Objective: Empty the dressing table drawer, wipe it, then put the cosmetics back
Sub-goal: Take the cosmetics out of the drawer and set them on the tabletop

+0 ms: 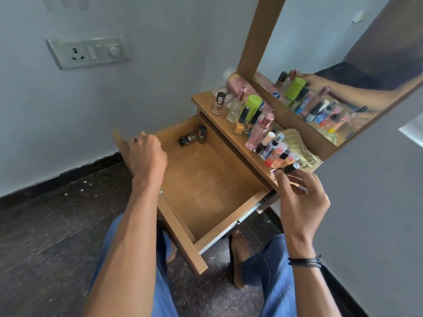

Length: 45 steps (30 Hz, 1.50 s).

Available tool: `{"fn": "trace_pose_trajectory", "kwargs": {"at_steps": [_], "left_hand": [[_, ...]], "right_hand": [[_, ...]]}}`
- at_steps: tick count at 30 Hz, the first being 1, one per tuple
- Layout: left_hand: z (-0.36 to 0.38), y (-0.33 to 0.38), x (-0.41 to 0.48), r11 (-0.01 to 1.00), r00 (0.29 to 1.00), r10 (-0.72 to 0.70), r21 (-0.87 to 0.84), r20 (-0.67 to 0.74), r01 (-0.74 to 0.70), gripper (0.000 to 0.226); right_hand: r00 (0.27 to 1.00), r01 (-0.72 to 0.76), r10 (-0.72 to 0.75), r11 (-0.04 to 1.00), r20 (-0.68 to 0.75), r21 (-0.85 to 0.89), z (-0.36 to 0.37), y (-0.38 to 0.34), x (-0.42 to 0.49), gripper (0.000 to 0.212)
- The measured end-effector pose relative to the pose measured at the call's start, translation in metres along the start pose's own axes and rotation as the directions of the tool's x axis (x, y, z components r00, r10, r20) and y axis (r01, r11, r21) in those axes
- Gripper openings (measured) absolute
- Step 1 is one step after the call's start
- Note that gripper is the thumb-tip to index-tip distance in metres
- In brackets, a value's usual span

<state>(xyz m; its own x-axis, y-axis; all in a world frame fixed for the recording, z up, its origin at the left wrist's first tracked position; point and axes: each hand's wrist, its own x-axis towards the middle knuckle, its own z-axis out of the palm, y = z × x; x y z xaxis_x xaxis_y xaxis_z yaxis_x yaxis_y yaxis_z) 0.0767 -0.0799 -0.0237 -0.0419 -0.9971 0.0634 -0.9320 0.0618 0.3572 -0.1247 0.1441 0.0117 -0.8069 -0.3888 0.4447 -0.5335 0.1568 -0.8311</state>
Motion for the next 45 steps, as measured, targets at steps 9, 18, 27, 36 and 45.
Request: {"fn": "trace_pose_trajectory", "kwargs": {"at_steps": [9,18,27,36,45], "left_hand": [[0.000,0.000,0.001,0.985,0.995,0.002,-0.174,-0.103,-0.020,0.026],[-0.025,0.027,-0.003,0.825,0.967,0.127,-0.519,-0.219,-0.226,0.016],[-0.033,0.098,-0.013,0.622,0.890,0.278,-0.638,-0.362,-0.454,0.017],[-0.027,0.136,0.014,0.633,0.873,0.388,-0.603,-0.295,-0.486,0.017],[-0.043,0.122,0.031,0.701,0.893,0.219,-0.573,-0.393,-0.424,0.011]], "right_hand": [[0.997,-0.077,0.077,0.996,0.001,-0.048,-0.009,0.026,0.016,0.021],[0.997,-0.060,0.064,0.996,0.048,-0.067,0.001,0.039,0.013,0.030],[0.994,0.016,-0.003,0.993,0.108,-0.116,-0.001,0.043,0.011,0.045],[0.993,0.016,-0.006,0.996,0.122,-0.086,-0.003,0.044,0.013,0.047],[0.991,0.025,-0.015,0.997,0.132,-0.079,-0.005,0.047,0.013,0.046]]}}
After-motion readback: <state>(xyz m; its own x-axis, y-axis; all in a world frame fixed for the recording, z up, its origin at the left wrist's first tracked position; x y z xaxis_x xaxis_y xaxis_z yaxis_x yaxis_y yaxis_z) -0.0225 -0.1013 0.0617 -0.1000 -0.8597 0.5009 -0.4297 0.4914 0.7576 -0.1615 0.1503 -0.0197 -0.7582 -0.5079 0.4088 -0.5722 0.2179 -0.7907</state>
